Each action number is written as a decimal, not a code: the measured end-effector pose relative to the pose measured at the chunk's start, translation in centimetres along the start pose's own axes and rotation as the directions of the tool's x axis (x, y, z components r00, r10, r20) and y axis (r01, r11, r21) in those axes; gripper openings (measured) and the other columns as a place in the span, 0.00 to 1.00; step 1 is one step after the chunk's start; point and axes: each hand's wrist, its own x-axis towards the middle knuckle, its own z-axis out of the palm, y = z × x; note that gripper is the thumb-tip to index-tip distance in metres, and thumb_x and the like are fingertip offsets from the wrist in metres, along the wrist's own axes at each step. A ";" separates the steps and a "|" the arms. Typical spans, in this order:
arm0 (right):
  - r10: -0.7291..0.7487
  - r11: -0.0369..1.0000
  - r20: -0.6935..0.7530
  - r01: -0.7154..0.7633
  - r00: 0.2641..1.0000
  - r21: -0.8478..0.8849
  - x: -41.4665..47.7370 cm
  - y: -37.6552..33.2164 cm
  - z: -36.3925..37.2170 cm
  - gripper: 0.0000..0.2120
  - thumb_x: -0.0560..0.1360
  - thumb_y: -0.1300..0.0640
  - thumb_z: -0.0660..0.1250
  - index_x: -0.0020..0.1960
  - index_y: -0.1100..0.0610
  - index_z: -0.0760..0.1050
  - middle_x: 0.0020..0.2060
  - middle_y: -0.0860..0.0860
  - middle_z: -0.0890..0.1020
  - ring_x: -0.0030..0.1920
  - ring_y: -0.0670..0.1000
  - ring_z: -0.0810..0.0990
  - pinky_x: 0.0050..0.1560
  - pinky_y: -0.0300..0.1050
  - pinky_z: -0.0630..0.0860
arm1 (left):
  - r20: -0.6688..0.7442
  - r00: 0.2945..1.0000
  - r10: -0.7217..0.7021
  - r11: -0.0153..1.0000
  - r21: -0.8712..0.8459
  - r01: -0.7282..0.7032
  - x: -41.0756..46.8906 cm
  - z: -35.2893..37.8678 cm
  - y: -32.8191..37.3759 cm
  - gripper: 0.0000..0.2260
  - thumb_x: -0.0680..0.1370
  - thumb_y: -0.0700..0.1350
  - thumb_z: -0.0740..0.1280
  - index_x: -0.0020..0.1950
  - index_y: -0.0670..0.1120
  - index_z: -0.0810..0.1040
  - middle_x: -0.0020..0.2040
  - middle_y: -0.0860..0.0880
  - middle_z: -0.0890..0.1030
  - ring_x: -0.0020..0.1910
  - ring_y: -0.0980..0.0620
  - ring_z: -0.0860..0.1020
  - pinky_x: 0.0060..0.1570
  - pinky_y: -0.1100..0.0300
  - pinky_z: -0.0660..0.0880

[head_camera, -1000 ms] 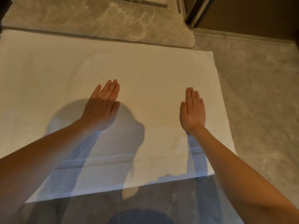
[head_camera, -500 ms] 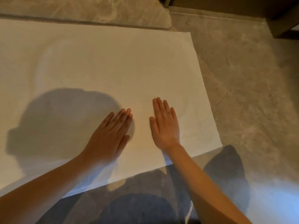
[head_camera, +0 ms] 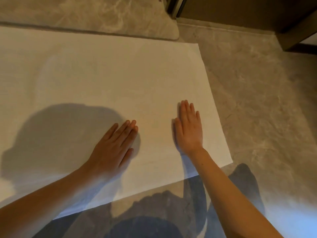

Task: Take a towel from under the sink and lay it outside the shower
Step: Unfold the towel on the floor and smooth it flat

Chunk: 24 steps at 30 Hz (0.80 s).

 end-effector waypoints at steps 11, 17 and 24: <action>-0.215 0.976 0.055 0.214 0.975 0.028 6.7 -1.4 1.7 0.27 0.83 0.49 0.46 0.80 0.54 0.49 0.79 0.50 0.53 0.79 0.50 0.48 0.78 0.48 0.45 | -0.132 0.989 -0.063 0.995 0.071 0.072 11.7 -0.4 -5.6 0.24 0.82 0.46 0.56 0.75 0.35 0.63 0.76 0.37 0.64 0.75 0.40 0.63 0.73 0.41 0.60; 0.116 0.993 -0.012 -0.116 0.993 0.008 6.6 8.7 -0.8 0.26 0.84 0.52 0.46 0.80 0.58 0.48 0.80 0.53 0.52 0.79 0.52 0.47 0.78 0.51 0.46 | -0.072 0.994 -0.084 0.993 0.076 0.090 12.0 0.0 -6.1 0.27 0.83 0.51 0.49 0.78 0.38 0.58 0.78 0.41 0.60 0.78 0.45 0.57 0.76 0.46 0.52; -0.177 0.982 -0.048 0.180 0.983 0.063 11.1 -2.1 -0.1 0.27 0.82 0.50 0.45 0.79 0.58 0.53 0.79 0.54 0.57 0.79 0.54 0.51 0.77 0.49 0.45 | -0.060 0.993 -0.104 0.990 0.088 0.109 12.0 -0.2 -5.8 0.27 0.82 0.52 0.48 0.78 0.39 0.59 0.78 0.42 0.60 0.78 0.45 0.58 0.76 0.46 0.52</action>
